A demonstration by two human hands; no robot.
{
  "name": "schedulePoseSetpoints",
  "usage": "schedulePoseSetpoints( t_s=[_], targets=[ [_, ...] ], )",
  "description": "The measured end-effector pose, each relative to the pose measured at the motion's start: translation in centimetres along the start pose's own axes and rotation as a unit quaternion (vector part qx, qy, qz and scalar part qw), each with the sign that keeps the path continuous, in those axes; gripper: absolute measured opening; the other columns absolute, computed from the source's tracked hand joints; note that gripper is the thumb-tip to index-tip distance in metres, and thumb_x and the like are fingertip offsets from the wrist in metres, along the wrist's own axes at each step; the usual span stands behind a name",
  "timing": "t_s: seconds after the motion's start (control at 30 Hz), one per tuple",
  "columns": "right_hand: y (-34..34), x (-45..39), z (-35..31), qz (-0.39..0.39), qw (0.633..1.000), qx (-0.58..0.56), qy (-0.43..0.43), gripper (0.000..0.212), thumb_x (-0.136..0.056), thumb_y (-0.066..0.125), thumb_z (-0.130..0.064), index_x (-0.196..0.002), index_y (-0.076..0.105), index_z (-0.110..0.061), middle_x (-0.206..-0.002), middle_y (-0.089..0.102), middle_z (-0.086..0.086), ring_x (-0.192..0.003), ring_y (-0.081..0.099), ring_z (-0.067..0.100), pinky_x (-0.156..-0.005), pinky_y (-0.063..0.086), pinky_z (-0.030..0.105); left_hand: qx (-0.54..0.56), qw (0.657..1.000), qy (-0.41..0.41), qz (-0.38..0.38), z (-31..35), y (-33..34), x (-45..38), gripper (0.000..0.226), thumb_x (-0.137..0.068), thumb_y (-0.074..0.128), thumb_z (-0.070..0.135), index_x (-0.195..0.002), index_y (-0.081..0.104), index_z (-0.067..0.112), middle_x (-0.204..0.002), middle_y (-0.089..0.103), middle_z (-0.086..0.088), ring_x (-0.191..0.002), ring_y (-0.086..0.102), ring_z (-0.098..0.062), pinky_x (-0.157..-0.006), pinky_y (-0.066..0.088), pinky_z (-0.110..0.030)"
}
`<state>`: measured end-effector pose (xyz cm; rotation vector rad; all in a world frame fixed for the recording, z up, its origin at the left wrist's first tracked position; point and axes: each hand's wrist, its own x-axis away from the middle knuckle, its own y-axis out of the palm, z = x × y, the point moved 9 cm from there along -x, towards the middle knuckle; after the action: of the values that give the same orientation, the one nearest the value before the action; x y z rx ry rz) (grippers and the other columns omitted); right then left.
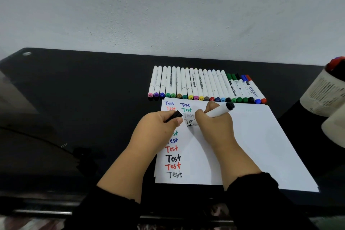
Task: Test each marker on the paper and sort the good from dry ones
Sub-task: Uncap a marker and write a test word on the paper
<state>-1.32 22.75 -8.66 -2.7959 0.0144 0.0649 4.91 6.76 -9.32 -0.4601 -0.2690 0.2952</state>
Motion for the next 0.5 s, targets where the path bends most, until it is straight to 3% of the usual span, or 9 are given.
schedulePoseSetpoints(
  t_s=[0.1, 0.27, 0.5],
  targets=[
    [0.30, 0.03, 0.02, -0.016, 1.000, 0.009, -0.004, 0.038, -0.081, 0.056, -0.007, -0.059, 0.026, -0.017, -0.059, 0.030, 0.001, -0.056, 0.032, 0.015, -0.054, 0.026, 0.027, -0.006, 1.000, 0.005, 0.002, 0.15, -0.06, 0.05, 0.034, -0.090, 0.057, 0.037, -0.124, 0.058, 0.033, -0.079, 0.054, 0.022, -0.068, 0.054, 0.004, -0.046, 0.036, -0.009],
    [-0.30, -0.07, 0.22, 0.004, 1.000, -0.009, 0.003, 0.039, -0.080, 0.055, -0.006, -0.059, 0.025, -0.017, -0.057, 0.028, 0.000, -0.056, 0.030, 0.016, -0.054, 0.025, 0.027, -0.001, 1.000, 0.006, 0.000, 0.25, -0.05, 0.21, 0.035, -0.090, 0.058, 0.036, -0.125, 0.058, 0.032, -0.079, 0.054, 0.022, -0.067, 0.053, 0.004, -0.040, 0.035, -0.001],
    [-0.42, -0.11, 0.45, 0.012, 1.000, -0.001, 0.006, 0.041, -0.081, 0.056, -0.006, -0.057, 0.024, -0.018, -0.054, 0.028, -0.004, -0.051, 0.030, 0.013, -0.051, 0.025, 0.025, -0.001, 1.000, 0.008, -0.001, 0.43, 0.03, 0.33, 0.031, -0.091, 0.058, 0.035, -0.122, 0.060, 0.031, -0.073, 0.053, 0.023, -0.062, 0.052, 0.005, -0.040, 0.035, 0.000]
  ],
)
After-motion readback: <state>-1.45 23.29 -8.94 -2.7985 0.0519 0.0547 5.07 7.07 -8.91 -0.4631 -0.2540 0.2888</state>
